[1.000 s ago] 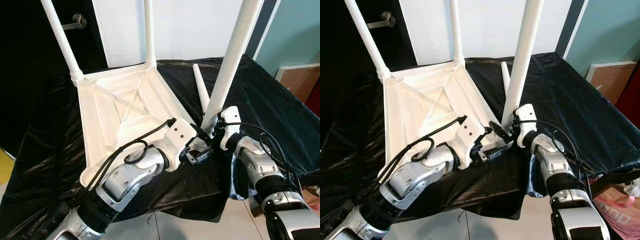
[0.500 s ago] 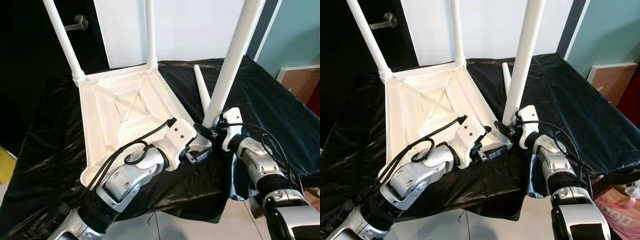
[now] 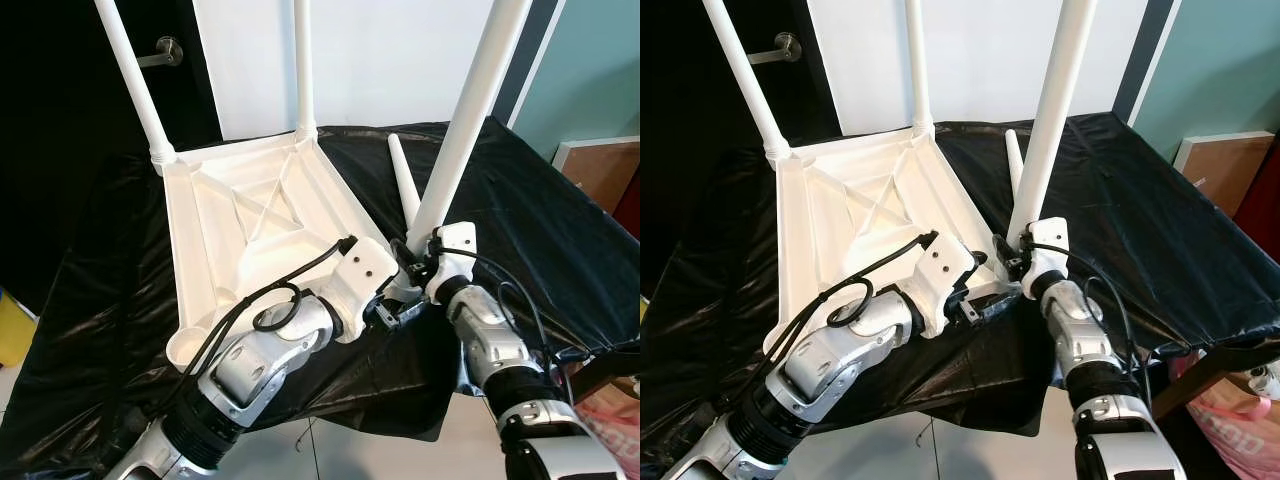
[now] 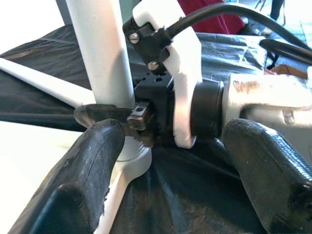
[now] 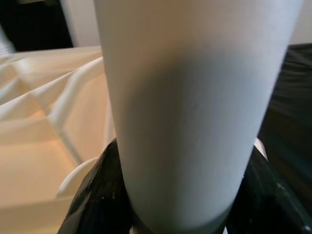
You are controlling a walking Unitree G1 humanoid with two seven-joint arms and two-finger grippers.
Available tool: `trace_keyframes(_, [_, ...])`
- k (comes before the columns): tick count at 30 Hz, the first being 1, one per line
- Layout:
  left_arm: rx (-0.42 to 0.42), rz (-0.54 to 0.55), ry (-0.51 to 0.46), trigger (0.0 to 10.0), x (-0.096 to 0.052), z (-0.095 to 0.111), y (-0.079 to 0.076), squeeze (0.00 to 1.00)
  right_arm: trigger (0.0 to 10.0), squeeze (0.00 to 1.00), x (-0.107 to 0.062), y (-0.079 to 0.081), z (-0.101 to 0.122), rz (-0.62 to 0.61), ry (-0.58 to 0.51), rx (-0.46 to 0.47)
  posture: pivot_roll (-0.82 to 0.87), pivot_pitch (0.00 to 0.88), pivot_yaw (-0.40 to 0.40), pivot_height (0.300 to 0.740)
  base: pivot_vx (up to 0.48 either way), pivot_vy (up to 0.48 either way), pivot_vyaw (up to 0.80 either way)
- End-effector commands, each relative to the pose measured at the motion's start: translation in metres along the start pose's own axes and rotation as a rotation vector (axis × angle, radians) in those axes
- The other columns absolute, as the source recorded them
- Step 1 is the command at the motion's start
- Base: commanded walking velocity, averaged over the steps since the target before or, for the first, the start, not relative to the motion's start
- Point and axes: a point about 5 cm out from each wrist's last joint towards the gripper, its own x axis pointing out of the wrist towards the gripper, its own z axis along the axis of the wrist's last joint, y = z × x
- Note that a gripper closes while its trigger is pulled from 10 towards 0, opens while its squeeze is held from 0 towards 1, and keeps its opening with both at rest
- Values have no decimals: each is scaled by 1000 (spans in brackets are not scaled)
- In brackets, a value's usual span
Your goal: Building children table
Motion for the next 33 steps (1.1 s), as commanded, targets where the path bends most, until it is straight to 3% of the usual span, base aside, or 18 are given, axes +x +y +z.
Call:
trace_keyframes(1, [0, -25, 9, 10000, -1, -3, 2, 0, 10000, 0, -10, -9, -21, -156, 96, 53, -103, 0, -34, 740, 0, 0, 0])
trace_keyframes(4, [-1, -21, 9, 10000, -2, -3, 2, 0, 10000, 0, -12, -7, -23, -206, 95, 67, -103, 0, -34, 740, 0, 0, 0])
trace_keyframes(7, [-9, -16, 7, 10000, -2, -4, 2, 0, 10000, 0, -15, 12, -21, -189, 81, 113, -113, 0, -26, 740, 0, 0, 0])
trace_keyframes(16, [-8, -20, 8, 10000, -2, -4, 3, 0, 10000, 0, -17, 14, -14, -196, 51, 89, -116, 1, -18, 740, 0, 0, 0])
trace_keyframes(17, [-8, -21, 9, 10000, -2, -4, 3, 0, 10000, 553, -17, 14, -11, -191, 39, 86, -115, 2, -18, 740, 0, 0, 0])
trace_keyframes(18, [-7, -21, 9, 10000, -2, -4, 3, 0, 10000, 1000, -17, 14, -8, -185, 25, 84, -115, 2, -18, 740, 0, 0, 0])
trace_keyframes(26, [-7, -19, 7, 10000, -2, -3, 3, 0, 10000, 1000, -20, 7, 6, -115, -46, 77, -111, 2, -18, 740, 0, 0, 0])
trace_keyframes(28, [-7, -15, 7, 10000, -3, -3, 4, 0, 10000, 1000, -24, -8, 14, 6, -73, 40, -114, 0, -20, 740, 0, 0, 0])
trace_keyframes(30, [-7, -15, 7, 10000, -3, -3, 4, 0, 10000, 1000, -24, -8, 14, 6, -73, 40, -114, 0, -20, 740, 0, 0, 0])
trace_keyframes(33, [-6, -13, 6, 10000, -3, -3, 5, 0, 10000, 1000, -26, -18, 18, 115, -77, 2, -118, 0, -19, 740, 0, 0, 0])
